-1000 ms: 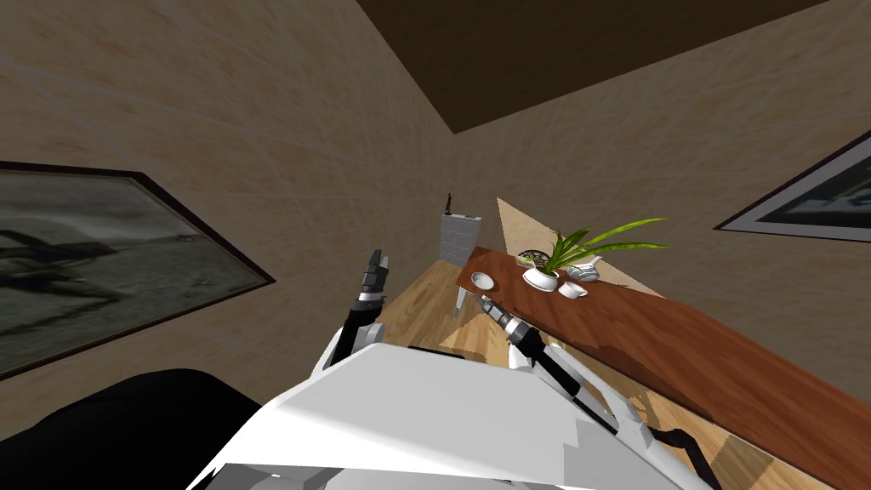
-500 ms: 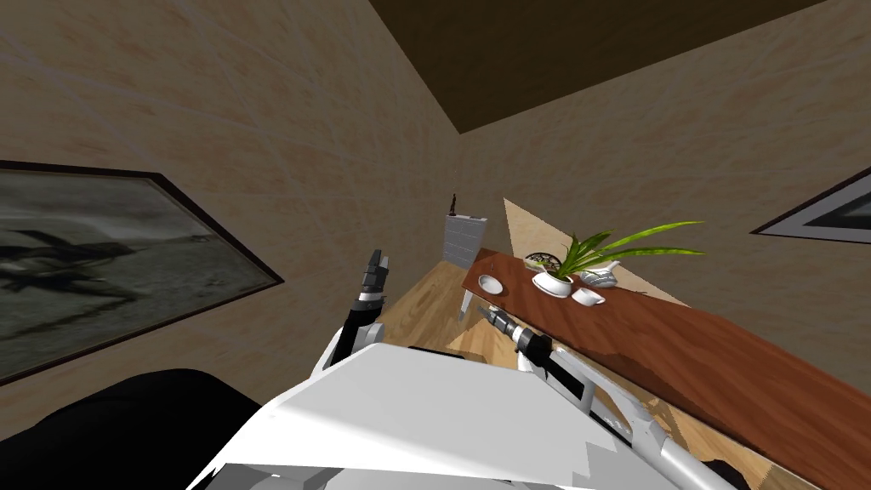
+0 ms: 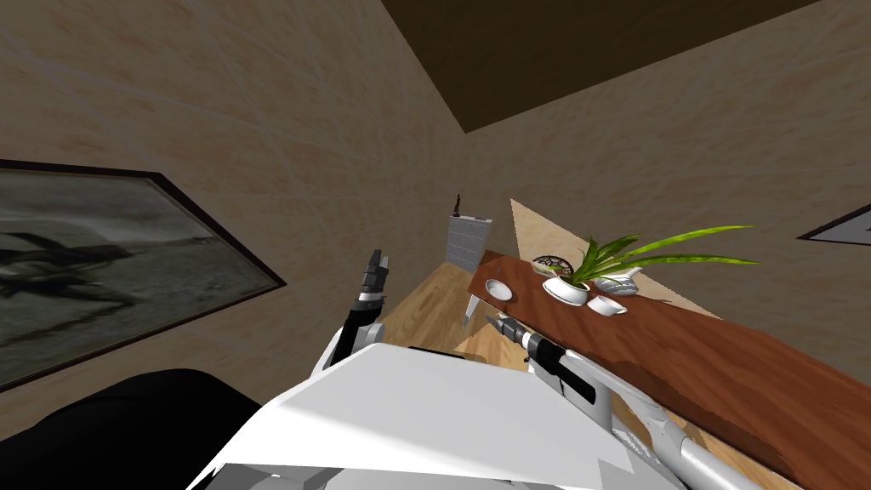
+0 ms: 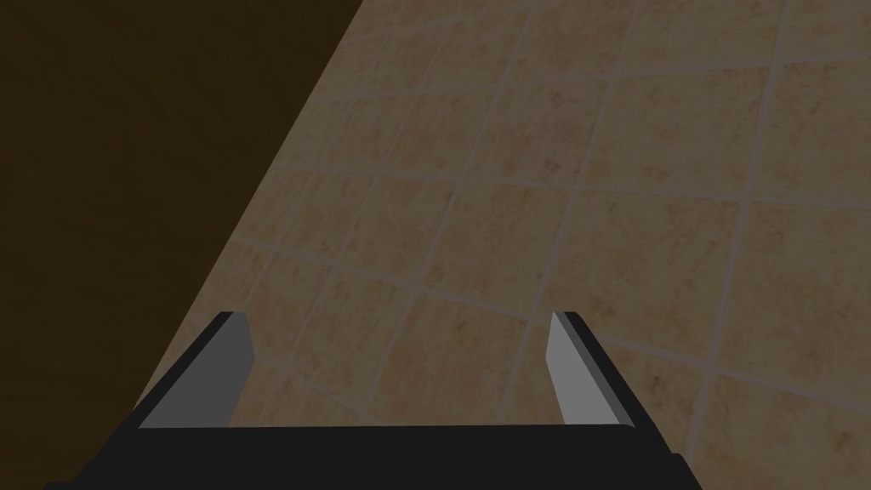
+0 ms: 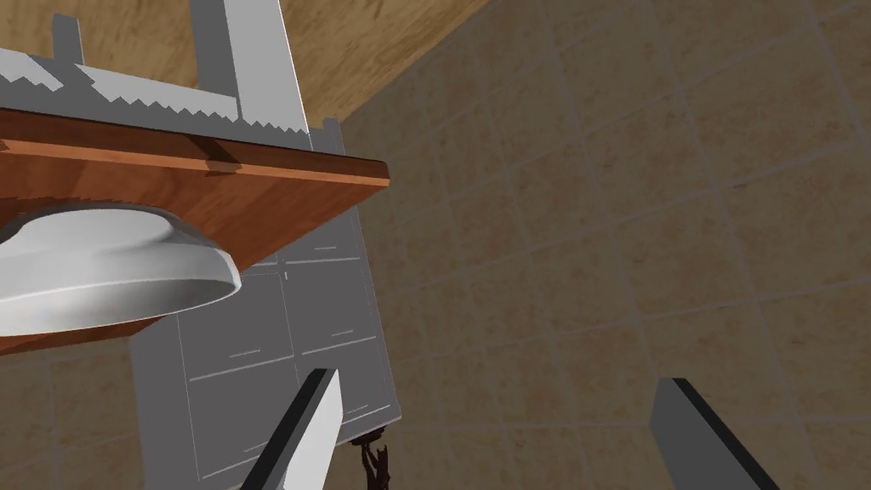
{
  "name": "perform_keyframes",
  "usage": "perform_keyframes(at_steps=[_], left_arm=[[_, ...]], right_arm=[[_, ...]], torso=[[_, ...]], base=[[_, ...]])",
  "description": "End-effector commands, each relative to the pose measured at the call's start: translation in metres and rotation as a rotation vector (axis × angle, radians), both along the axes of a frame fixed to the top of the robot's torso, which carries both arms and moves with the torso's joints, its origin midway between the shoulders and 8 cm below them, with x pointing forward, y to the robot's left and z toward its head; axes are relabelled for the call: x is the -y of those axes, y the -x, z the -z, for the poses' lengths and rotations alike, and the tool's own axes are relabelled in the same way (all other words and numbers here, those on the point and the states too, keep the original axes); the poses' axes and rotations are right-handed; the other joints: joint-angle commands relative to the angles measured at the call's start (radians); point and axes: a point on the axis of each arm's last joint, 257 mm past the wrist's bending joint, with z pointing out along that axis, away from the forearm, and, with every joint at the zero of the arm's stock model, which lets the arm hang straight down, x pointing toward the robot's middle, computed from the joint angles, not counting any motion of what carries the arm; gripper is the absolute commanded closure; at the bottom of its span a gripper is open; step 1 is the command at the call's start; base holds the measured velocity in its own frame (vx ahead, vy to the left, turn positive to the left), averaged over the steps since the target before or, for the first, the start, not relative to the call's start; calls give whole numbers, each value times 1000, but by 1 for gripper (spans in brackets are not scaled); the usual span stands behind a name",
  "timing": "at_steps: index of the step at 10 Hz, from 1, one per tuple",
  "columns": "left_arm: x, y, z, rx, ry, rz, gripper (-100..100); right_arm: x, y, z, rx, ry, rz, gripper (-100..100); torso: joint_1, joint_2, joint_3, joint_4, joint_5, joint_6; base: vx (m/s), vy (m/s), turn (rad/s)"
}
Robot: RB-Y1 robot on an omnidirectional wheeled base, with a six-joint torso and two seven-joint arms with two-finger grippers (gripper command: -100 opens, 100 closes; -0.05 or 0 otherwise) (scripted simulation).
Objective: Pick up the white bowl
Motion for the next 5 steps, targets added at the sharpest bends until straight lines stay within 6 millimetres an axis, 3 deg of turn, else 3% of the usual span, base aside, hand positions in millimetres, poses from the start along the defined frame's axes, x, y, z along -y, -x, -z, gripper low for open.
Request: perform_keyframes(at_steps=[1, 2, 3, 5], left_arm=[[0, 0, 0, 0, 0, 0, 0], [0, 0, 0, 0, 0, 0, 0], [0, 0, 0, 0, 0, 0, 0], [0, 0, 0, 0, 0, 0, 0]], right_arm=[[31, 9, 18, -37, 106, -3, -100], [52, 18, 32, -67, 181, -2, -100], [58, 18, 31, -68, 195, -4, -100], [107, 32, 48, -119, 353, -5, -100]], torso=[[0, 0, 0, 0, 0, 0], [1, 0, 0, 0, 0, 0], [2, -4, -2, -1, 1, 0], [1, -3, -2, -1, 0, 0]], base=[[76, 74, 64], [150, 105, 99], [127, 83, 28], [148, 93, 80]])
